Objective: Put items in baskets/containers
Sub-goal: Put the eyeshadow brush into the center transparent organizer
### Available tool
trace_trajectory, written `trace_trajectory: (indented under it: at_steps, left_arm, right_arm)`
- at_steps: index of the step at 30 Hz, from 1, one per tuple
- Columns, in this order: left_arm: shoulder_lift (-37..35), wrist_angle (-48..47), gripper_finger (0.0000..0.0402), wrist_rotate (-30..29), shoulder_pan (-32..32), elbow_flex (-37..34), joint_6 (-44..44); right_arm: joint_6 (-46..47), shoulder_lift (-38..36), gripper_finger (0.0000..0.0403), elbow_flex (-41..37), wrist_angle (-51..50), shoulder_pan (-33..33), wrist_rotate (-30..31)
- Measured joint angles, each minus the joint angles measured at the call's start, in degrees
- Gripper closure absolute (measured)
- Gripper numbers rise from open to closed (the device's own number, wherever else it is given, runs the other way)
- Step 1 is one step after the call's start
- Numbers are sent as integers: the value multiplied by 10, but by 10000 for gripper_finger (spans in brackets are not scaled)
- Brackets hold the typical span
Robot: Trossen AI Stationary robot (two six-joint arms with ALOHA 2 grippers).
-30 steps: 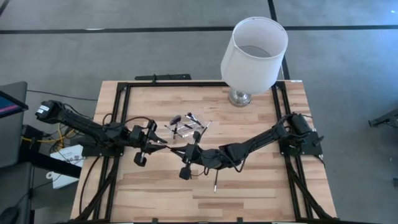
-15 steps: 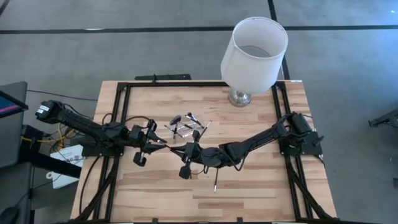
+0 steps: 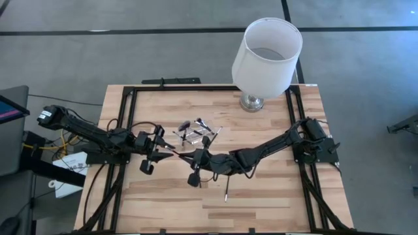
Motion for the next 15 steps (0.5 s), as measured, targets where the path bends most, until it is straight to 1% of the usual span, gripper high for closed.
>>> trace_trajectory:
  at_steps: [2, 4, 8, 12, 13, 15]
  left_arm:
    - [0, 0, 285, -4, 0, 0, 0]
    - [0, 4, 296, -11, 0, 0, 0]
    - [0, 11, 333, -15, 0, 0, 0]
    - [0, 23, 377, -16, 0, 0, 0]
    - [0, 23, 385, -18, 0, 0, -1]
    - [0, 23, 386, -23, 0, 0, -2]
  right_arm:
    - [0, 0, 397, 0, 1, 0, 0]
    - [0, 0, 397, 0, 0, 0, 0]
    - [0, 0, 397, 0, 0, 0, 0]
    - [0, 0, 394, 0, 0, 0, 0]
    - [0, 0, 393, 0, 1, 0, 0]
    - [0, 0, 388, 0, 0, 0, 1]
